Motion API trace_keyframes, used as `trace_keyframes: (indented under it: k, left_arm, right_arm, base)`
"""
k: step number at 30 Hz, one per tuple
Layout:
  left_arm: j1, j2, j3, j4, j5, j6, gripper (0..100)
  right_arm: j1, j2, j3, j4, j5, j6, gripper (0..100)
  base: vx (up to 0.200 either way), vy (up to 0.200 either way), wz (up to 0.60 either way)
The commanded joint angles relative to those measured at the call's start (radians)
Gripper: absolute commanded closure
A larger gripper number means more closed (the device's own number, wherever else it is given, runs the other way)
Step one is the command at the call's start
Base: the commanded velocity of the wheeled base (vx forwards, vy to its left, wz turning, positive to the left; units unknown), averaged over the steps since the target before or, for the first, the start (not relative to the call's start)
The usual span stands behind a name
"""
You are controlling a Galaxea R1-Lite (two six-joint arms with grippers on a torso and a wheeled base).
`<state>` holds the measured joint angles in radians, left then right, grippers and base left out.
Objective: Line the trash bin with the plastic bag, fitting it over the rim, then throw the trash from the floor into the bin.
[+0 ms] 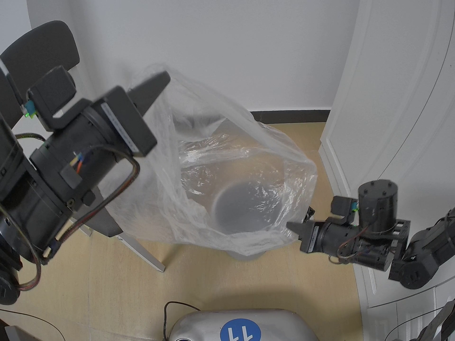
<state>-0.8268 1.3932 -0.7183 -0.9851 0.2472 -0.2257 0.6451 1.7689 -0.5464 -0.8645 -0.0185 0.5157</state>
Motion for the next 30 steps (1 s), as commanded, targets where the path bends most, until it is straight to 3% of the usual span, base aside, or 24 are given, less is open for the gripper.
trace_keyframes:
  k: [1, 10, 19, 25, 30]
  left_arm:
    - [0.031, 0.046, 0.040, 0.029, -0.022, 0.029, 100]
    - [0.037, 0.067, 0.178, 0.161, -0.029, 0.243, 100]
    - [0.058, 0.182, 0.165, 0.224, -0.029, 0.261, 100]
    - [0.078, 0.176, 0.172, 0.229, -0.114, 0.290, 100]
    - [0.080, 0.175, 0.160, 0.227, -0.128, 0.246, 100]
  right_arm:
    - [-0.096, -0.143, -0.049, 0.058, 0.002, -0.017, 100]
    - [-0.174, -0.218, -0.083, 0.114, 0.003, -0.037, 100]
    - [-0.170, -0.213, -0.070, 0.120, 0.002, -0.071, 100]
    - [-0.167, -0.226, -0.050, 0.127, 0.000, -0.108, 100]
    - [-0.171, -0.247, -0.032, 0.157, -0.003, -0.175, 100]
  base:
    - [0.000, 0.000, 0.00]
    - [0.000, 0.000, 0.00]
    - [0.000, 0.000, 0.00]
    - [0.000, 0.000, 0.00]
    - [0.000, 0.000, 0.00]
